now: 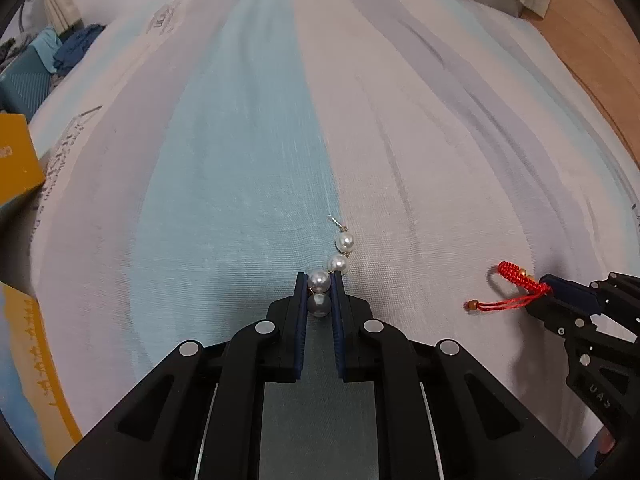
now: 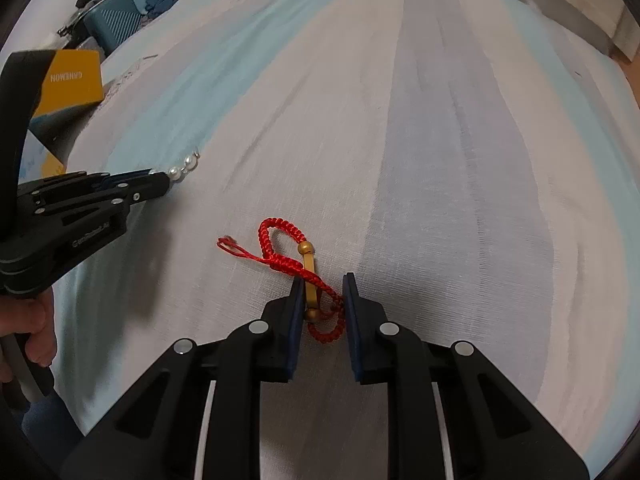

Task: Organize jewelry
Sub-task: 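Grasp white pearl string with left tool while right tool grasps red cord bracelet, then lift and carry the pearls and red cord bracelet over the white box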

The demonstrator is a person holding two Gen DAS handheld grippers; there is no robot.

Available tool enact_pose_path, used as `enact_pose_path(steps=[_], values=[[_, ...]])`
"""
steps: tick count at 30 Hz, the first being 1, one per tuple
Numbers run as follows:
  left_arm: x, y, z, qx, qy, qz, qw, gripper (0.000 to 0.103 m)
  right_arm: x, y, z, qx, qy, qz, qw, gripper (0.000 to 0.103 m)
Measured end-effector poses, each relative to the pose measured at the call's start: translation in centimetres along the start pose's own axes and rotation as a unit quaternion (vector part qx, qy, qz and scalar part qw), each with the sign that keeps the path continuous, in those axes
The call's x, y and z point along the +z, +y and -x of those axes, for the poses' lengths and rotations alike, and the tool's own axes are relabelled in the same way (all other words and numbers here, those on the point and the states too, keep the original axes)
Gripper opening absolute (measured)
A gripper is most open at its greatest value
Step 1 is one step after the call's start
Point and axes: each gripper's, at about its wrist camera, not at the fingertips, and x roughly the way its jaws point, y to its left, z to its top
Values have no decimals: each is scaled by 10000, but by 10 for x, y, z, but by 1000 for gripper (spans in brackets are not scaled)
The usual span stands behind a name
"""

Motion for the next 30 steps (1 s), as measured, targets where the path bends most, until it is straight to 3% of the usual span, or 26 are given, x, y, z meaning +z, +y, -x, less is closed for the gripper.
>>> enact_pose_path(steps=[20,30], values=[[4,18,53,-28,-283,13,9996,10,-5,-2,50,146,-260,-445,9986,18],[-3,14,87,-45,-398,63,9992,10,-9,6,74,-22,-332,-531,9980,18]])
